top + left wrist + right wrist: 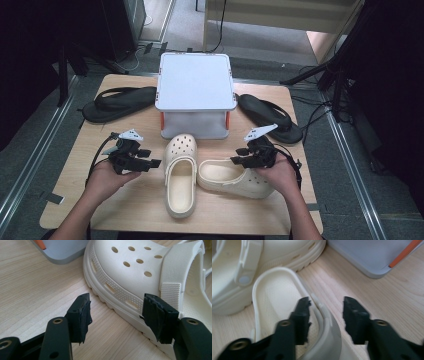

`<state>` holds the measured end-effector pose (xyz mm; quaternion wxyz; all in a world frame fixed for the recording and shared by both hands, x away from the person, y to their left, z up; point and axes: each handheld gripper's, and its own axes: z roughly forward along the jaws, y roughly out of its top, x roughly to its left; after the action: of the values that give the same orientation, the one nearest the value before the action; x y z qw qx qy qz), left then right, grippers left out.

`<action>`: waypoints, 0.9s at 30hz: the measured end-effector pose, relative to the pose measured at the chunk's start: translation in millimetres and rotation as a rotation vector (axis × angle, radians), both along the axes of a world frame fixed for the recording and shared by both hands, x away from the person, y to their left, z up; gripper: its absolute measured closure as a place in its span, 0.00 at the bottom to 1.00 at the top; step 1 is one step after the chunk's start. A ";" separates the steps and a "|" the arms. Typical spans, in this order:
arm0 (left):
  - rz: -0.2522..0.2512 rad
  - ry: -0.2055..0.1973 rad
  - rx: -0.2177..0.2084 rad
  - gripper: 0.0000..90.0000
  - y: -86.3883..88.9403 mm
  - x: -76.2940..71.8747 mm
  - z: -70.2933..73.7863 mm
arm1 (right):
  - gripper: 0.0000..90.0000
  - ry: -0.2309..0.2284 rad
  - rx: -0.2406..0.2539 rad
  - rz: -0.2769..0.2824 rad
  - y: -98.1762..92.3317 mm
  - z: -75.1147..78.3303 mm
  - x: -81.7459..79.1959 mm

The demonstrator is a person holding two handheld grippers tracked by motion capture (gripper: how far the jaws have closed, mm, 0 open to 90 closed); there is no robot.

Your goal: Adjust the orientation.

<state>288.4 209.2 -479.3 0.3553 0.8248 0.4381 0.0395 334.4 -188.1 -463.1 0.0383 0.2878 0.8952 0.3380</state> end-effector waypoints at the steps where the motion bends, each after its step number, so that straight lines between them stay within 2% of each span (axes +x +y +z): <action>1: 0.000 0.000 0.000 0.45 0.0 0.0 0.0 | 0.61 -0.003 0.023 -0.009 -1.5 1.6 0.7; 4: 0.003 -0.003 -0.001 0.45 0.5 0.4 1.0 | 0.61 -0.014 0.071 -0.037 -6.3 7.3 -0.6; 6: 0.004 0.000 -0.004 0.44 0.4 0.7 1.9 | 0.63 -0.045 0.114 -0.064 -12.2 15.3 -5.1; 7: 0.005 -0.005 -0.002 0.44 0.0 0.9 2.4 | 0.66 -0.076 0.132 -0.088 -17.8 21.9 -12.2; 9: 0.000 -0.003 0.001 0.44 -0.4 1.7 4.5 | 0.67 -0.087 0.141 -0.097 -20.2 23.6 -15.2; 10: -0.005 -0.005 0.002 0.45 -0.6 2.1 5.3 | 0.71 -0.111 0.165 -0.122 -27.2 26.0 -23.6; 12: -0.008 -0.012 0.009 0.45 -1.7 3.3 7.8 | 0.72 -0.119 0.176 -0.135 -31.2 26.0 -27.8; 16: -0.020 -0.016 0.003 0.47 -3.2 6.4 12.3 | 0.80 -0.145 0.164 -0.201 -45.8 25.2 -43.9; 17: -0.026 -0.011 -0.002 0.50 -3.9 7.8 14.3 | 0.84 -0.149 0.160 -0.230 -53.1 23.5 -51.7; 19: -0.032 -0.013 -0.002 0.52 -4.1 8.6 15.4 | 0.85 -0.151 0.160 -0.241 -55.6 22.4 -55.1; 21: -0.040 -0.028 0.004 0.56 -4.8 9.9 18.1 | 0.90 -0.148 0.151 -0.281 -66.3 16.2 -69.7; 22: -0.044 -0.036 0.003 0.56 -5.3 10.2 19.2 | 0.90 -0.148 0.151 -0.281 -66.3 16.2 -69.7; 24: -0.060 -0.047 -0.005 0.62 -5.8 11.9 22.9 | 0.98 -0.134 0.151 -0.307 -73.8 9.8 -78.7; 27: -0.067 -0.055 -0.016 0.65 -6.1 13.1 24.9 | 1.00 -0.111 0.143 -0.324 -77.1 4.0 -83.2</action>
<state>301.6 203.1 -454.5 0.3750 0.8347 0.4007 0.0464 251.2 -265.2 -459.2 0.1211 0.4113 0.8073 0.4054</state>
